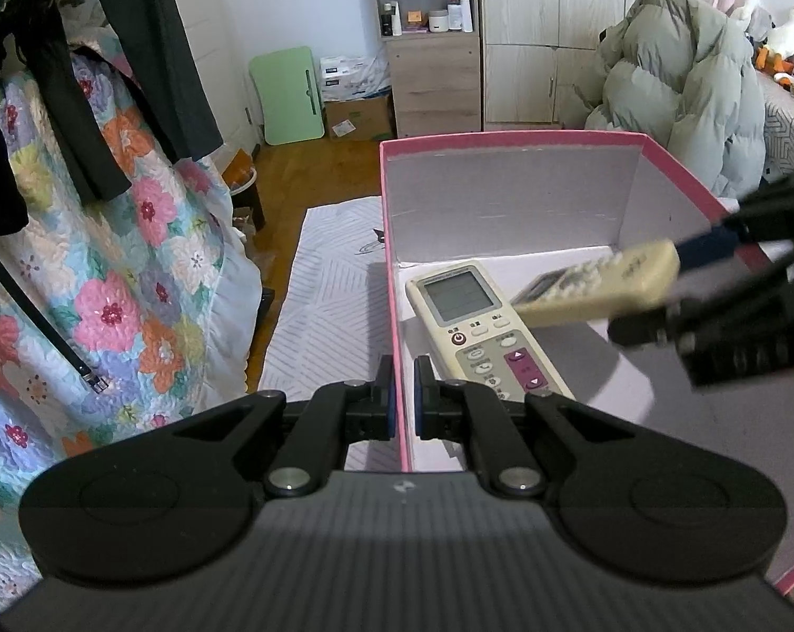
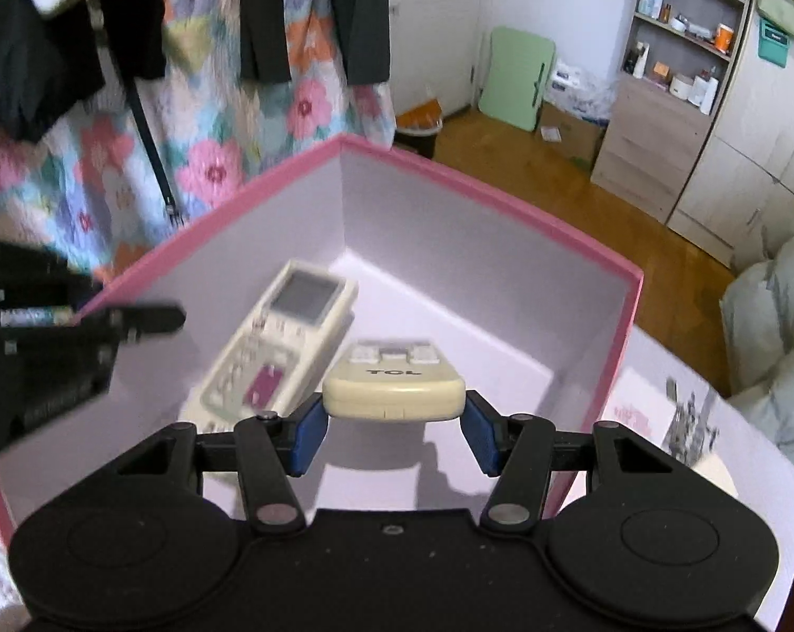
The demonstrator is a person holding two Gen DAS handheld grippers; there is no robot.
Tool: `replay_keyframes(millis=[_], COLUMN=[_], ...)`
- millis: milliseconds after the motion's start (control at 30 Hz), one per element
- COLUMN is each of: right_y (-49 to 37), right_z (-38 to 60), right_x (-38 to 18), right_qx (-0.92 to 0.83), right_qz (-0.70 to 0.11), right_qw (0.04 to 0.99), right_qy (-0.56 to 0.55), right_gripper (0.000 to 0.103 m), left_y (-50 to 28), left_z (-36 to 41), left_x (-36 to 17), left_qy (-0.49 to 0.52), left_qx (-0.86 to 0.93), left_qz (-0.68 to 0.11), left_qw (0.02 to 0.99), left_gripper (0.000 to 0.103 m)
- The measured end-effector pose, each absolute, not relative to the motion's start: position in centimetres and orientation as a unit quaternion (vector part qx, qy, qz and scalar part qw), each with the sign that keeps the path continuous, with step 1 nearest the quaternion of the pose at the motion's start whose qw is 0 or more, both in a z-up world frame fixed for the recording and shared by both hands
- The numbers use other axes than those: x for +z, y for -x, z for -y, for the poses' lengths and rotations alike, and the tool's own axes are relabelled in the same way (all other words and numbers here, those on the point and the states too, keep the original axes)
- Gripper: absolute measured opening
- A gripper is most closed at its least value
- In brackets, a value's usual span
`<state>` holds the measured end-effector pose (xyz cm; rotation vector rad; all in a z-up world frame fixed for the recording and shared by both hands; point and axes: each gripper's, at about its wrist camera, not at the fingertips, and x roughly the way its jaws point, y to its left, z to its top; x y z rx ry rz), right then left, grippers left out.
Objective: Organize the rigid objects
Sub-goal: 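Lower the TCL remote into the box beside the first remote, release, then reach the right tool to the white case beside the keys and grasp it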
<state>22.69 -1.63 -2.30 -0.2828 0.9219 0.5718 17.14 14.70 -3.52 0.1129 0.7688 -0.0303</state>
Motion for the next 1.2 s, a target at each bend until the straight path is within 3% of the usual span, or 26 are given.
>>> replay_keyframes(millis=[167, 300, 433, 833, 1200], right_y=[-22.1, -22.7, -22.2, -19.1, -20.2], right_z=[1.0, 1.3, 2.4, 13.5, 19.8], right_x=[-2.4, -1.8, -0.8, 4.6, -0.6], right_qx=[0.253, 0.265, 0.29, 0.233, 0.127], right_qz=[-0.445, -0.465, -0.472, -0.396, -0.436], right_qw=[0.846, 0.837, 0.83, 0.888, 0.887], right_qy=[0.148, 0.113, 0.073, -0.035, -0.089], right_gripper=[0.061, 0.066, 0.065, 0.066, 0.066], left_y=[-17.2, -17.2, -17.2, -17.0, -17.0], left_z=[-14.7, -14.6, -14.4, -14.9, -14.7], left_x=[-3.6, -3.5, -3.6, -3.5, -3.4], left_qy=[-0.058, -0.061, -0.058, -0.056, -0.06], left_qx=[-0.013, -0.012, -0.011, -0.016, -0.016], left_qz=[-0.375, -0.375, -0.377, -0.374, -0.375], left_qw=[0.925, 0.925, 0.924, 0.925, 0.925], left_gripper=[0.005, 0.005, 0.005, 0.005, 0.006])
